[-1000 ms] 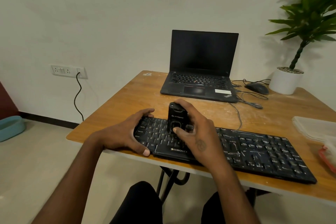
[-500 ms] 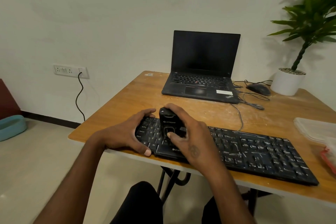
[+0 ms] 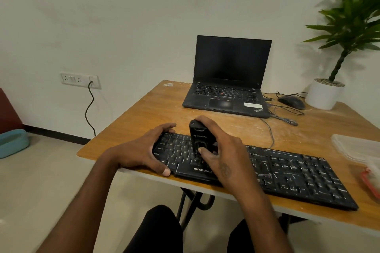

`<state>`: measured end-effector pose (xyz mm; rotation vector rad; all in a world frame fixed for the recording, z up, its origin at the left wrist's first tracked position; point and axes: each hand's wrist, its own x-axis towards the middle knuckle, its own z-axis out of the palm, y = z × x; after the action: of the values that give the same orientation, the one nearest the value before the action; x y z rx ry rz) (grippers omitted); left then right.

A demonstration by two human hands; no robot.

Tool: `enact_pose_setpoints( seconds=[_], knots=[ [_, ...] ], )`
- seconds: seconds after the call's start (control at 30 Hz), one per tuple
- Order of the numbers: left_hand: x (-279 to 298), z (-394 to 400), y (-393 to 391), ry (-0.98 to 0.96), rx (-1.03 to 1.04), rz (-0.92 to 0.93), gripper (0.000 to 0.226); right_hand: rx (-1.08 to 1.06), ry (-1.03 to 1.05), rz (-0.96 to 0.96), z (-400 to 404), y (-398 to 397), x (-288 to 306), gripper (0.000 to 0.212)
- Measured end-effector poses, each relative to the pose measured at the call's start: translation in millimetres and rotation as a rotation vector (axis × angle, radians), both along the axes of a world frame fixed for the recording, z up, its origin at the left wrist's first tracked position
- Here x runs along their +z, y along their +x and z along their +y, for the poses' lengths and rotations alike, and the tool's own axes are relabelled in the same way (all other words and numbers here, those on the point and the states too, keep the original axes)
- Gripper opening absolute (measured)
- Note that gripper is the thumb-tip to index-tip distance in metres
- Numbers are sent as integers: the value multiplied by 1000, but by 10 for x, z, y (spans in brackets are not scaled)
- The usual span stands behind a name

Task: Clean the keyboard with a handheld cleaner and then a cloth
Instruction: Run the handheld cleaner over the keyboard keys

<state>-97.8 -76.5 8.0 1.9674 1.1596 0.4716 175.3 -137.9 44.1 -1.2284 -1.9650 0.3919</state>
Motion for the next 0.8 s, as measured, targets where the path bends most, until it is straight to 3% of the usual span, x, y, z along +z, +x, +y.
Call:
enact_pose_setpoints(
  seconds=[0.2, 0.43, 0.6, 0.8],
  knots=[
    [8, -1, 3, -4, -6, -2, 129, 73, -56, 79, -48, 72, -5, 76],
    [-16, 17, -9, 4, -7, -7, 129, -34, -81, 62, -120, 384, 22, 80],
    [-17, 19, -5, -3, -11, -10, 129, 57, -60, 84, -151, 213, -12, 75],
    [-6, 12, -9, 2, -13, 3, 130, 133, -135, 295, -209, 541, 11, 73]
  ],
)
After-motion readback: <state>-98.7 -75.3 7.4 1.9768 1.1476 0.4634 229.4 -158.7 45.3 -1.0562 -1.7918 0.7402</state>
